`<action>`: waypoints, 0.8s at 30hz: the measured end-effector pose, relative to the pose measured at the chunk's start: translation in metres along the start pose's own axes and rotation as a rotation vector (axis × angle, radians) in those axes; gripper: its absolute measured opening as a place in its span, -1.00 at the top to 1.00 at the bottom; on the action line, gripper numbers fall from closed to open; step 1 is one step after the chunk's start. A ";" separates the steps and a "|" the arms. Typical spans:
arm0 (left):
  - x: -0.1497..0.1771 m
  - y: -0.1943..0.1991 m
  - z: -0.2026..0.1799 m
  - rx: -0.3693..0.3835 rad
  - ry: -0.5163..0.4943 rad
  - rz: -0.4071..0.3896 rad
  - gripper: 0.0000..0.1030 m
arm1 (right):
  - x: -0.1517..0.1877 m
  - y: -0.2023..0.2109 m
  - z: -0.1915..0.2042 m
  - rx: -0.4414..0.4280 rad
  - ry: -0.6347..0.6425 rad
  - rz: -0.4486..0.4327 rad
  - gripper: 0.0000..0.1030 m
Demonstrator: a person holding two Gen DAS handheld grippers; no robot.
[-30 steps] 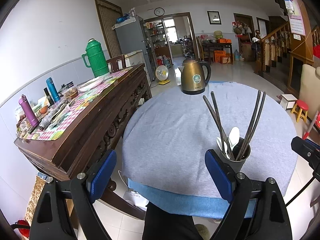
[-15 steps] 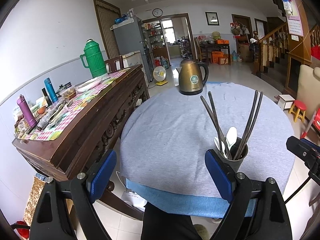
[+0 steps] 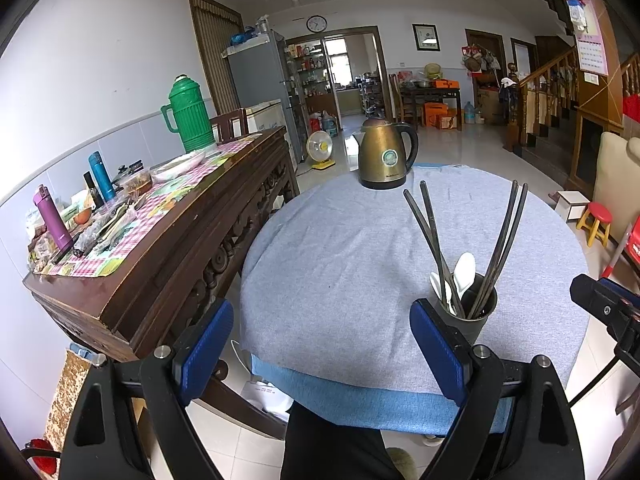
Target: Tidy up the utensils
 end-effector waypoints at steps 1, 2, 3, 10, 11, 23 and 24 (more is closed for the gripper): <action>0.000 0.000 0.000 0.000 0.000 0.000 -0.75 | 0.000 0.000 0.000 0.000 0.000 0.000 -0.15; 0.001 0.000 0.000 0.001 0.000 0.000 -0.75 | 0.000 0.000 0.000 -0.001 0.002 0.001 -0.15; 0.000 0.000 0.000 0.001 0.000 0.000 -0.75 | 0.000 0.000 0.001 -0.001 0.004 0.001 -0.15; 0.001 0.000 0.002 0.002 0.003 0.000 -0.75 | 0.000 0.000 0.004 -0.004 0.015 0.001 -0.15; 0.001 0.000 0.002 0.002 0.003 -0.001 -0.75 | 0.000 0.000 0.004 -0.004 0.016 0.001 -0.15; -0.001 0.003 0.006 0.004 0.010 -0.007 -0.75 | -0.003 0.001 0.008 -0.001 0.029 -0.008 -0.21; -0.001 0.003 0.006 0.002 0.010 -0.006 -0.75 | -0.003 0.001 0.008 -0.001 0.029 -0.008 -0.21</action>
Point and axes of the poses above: each gripper's, at about its wrist camera, not at the fingertips, and y roughly against the way its jaws point, z to its left, x to its underside, the point moved 10 cm from there along -y, roughly the way its jaws point, and after that the axes turned 4 degrees about x, right-handed, at the moved point
